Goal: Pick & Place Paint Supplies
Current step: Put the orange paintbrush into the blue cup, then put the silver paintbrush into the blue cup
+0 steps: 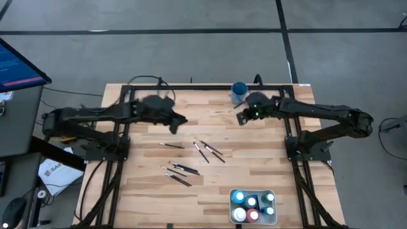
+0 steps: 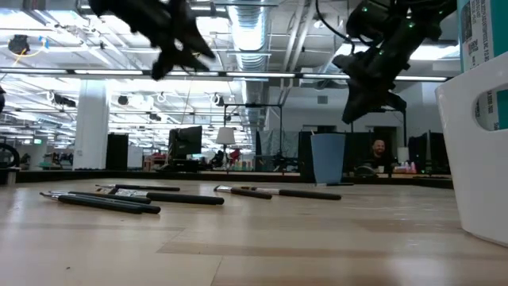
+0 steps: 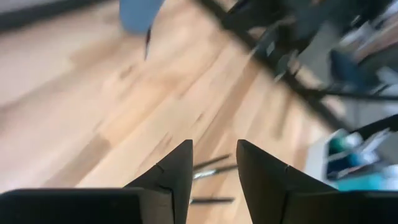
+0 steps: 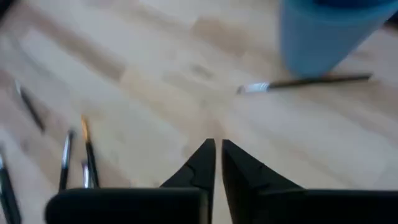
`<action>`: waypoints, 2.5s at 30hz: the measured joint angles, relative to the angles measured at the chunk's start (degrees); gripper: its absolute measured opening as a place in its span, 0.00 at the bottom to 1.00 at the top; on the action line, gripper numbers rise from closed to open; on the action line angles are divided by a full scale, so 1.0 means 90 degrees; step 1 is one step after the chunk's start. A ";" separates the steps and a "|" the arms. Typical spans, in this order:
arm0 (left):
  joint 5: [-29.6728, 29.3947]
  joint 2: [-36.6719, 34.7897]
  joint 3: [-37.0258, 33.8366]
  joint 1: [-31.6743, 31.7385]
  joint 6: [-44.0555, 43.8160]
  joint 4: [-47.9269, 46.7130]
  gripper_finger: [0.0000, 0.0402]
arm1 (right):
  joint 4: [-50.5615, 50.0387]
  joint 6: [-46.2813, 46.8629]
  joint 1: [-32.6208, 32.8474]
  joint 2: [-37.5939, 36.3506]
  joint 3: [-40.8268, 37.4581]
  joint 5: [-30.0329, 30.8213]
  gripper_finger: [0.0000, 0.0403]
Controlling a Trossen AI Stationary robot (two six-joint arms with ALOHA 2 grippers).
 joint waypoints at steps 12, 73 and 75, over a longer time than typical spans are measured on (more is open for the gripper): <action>0.0700 0.2183 -0.0005 -0.0598 0.1985 0.0562 0.36 | -0.0392 -0.0056 0.0488 0.0138 0.0000 0.0270 0.24; 0.1014 0.3730 -0.0007 -0.0413 0.3869 0.1719 0.00 | -0.0050 -0.0211 0.0934 0.0185 0.0000 0.0268 0.23; 0.1027 0.3677 -0.0012 -0.0413 0.3832 0.1708 0.00 | -0.0057 -0.0220 0.0929 0.0370 -0.0002 0.0265 0.23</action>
